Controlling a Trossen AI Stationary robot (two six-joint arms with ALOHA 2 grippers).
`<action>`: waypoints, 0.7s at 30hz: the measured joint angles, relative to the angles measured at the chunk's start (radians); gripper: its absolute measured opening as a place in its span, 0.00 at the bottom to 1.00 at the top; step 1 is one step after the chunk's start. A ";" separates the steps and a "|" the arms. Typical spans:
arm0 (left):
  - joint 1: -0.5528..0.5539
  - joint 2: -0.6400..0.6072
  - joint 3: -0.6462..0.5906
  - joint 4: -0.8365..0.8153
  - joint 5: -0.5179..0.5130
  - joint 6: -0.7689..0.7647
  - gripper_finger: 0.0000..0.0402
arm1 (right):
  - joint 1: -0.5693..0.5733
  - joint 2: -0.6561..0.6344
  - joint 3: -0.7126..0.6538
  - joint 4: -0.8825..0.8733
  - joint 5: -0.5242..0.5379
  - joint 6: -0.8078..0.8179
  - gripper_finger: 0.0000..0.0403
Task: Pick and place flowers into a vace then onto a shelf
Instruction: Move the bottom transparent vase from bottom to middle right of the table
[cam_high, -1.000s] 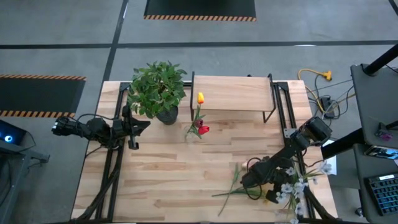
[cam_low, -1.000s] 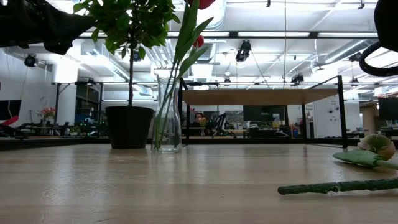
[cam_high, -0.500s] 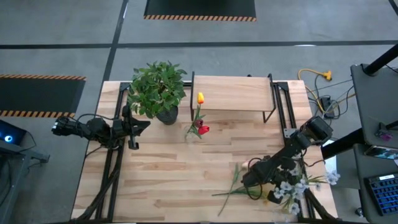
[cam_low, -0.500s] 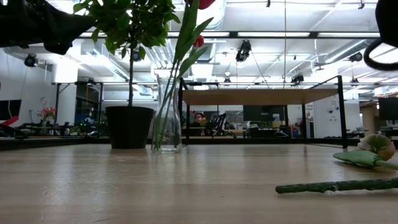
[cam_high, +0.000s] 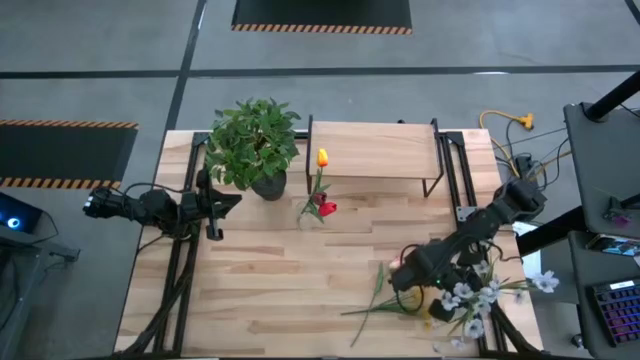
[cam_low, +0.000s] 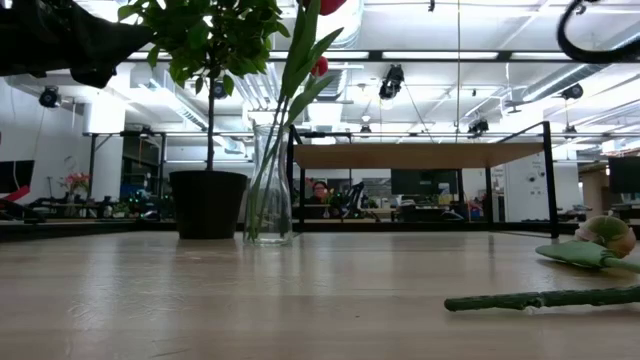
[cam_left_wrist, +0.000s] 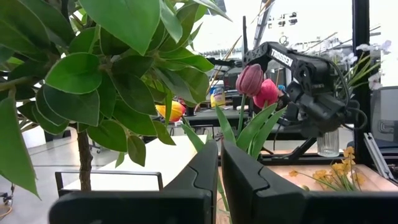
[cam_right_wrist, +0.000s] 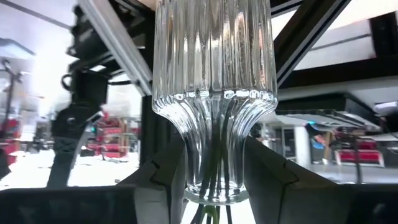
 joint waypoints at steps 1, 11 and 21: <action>0.000 0.000 0.000 0.000 0.000 0.000 0.01 | -0.008 -0.005 0.007 0.000 0.003 0.009 0.29; 0.000 0.000 0.000 0.000 0.000 0.000 0.01 | -0.146 -0.017 0.078 0.001 0.033 0.017 0.29; 0.000 0.000 0.000 0.000 0.000 0.000 0.01 | -0.355 -0.017 0.122 0.000 0.137 -0.039 0.29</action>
